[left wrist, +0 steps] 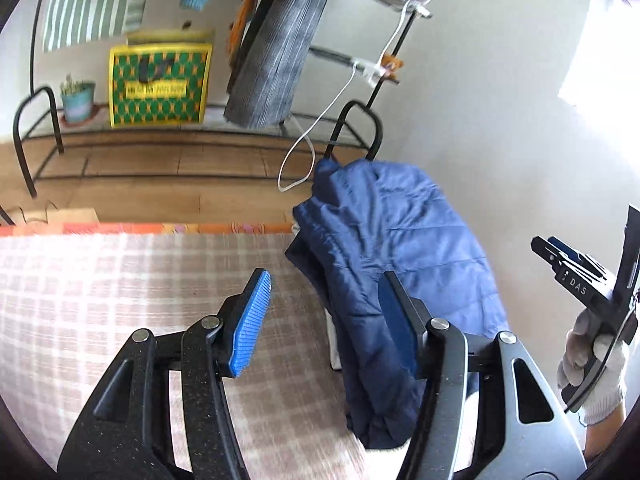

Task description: Fold large clothes

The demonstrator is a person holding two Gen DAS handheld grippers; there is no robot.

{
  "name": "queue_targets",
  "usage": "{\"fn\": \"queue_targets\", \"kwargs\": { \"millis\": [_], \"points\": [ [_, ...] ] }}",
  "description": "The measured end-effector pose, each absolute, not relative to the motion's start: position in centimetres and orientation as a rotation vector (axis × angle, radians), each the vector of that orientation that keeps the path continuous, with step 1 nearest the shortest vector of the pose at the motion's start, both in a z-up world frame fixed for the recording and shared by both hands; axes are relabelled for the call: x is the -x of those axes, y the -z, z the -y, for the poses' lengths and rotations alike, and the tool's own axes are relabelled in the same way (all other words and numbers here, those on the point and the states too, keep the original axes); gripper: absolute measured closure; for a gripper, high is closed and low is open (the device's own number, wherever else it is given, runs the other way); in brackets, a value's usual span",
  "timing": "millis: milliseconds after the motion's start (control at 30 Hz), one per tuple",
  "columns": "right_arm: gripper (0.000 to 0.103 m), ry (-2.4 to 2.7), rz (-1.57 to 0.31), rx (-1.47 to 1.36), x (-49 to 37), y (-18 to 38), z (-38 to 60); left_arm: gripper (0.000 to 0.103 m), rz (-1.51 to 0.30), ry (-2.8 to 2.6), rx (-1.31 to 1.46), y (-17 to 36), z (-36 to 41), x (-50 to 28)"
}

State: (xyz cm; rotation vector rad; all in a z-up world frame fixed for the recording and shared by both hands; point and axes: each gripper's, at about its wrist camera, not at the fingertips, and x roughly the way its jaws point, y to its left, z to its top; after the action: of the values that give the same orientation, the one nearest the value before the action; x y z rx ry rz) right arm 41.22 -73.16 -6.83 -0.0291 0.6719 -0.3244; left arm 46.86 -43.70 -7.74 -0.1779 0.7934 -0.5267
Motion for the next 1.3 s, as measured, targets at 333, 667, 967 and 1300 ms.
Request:
{"fn": "queue_targets", "kwargs": {
  "millis": [333,667,967,1300],
  "points": [
    [0.057,0.277,-0.569,-0.014,-32.6,-1.6,68.4,0.044,-0.652,0.579,0.062,-2.0,39.2,-34.8],
    [0.052,0.224,-0.46,0.005,-23.1,-8.8,61.0,0.044,-0.527,0.608,0.032,-8.6,32.8,-22.7],
    [0.038,0.188,-0.402,0.004,-16.1,-11.3,57.2,0.028,-0.467,0.567,-0.035,-9.5,29.1,-13.6],
    [0.022,0.23,-0.359,0.02,-10.2,-10.3,55.0,0.008,-0.427,0.596,-0.037,-9.0,27.5,-7.8]
  ]
}}
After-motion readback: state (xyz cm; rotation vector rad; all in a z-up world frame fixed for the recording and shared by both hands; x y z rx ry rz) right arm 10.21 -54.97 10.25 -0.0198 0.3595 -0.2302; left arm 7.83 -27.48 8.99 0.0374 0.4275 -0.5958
